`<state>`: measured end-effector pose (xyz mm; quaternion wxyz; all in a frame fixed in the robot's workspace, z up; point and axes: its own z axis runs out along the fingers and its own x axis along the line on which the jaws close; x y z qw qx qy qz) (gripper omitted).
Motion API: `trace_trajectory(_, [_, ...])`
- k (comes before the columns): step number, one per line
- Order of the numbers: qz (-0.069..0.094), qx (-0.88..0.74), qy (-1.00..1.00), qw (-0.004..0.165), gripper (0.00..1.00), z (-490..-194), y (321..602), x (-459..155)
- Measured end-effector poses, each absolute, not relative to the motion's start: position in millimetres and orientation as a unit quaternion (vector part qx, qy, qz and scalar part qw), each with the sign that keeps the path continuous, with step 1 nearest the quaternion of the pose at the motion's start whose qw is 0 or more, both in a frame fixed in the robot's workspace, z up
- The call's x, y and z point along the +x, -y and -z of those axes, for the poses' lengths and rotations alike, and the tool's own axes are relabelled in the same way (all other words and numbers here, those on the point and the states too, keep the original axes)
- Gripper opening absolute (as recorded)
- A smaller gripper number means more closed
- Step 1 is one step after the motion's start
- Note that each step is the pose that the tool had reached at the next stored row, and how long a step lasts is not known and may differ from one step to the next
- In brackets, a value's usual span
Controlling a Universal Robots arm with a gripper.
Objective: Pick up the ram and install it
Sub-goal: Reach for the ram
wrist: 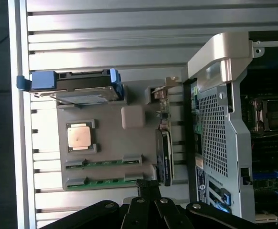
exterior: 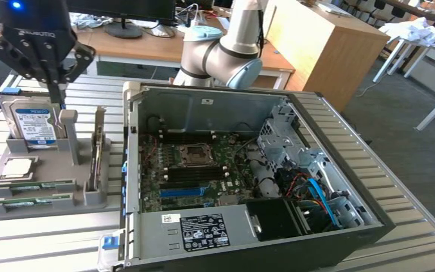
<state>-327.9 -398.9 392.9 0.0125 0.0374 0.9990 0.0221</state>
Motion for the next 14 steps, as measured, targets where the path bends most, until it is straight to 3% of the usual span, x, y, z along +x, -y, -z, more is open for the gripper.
trace_trajectory(14, [-0.022, 0.037, -0.999, 0.012, 0.10, -393, 399, -356])
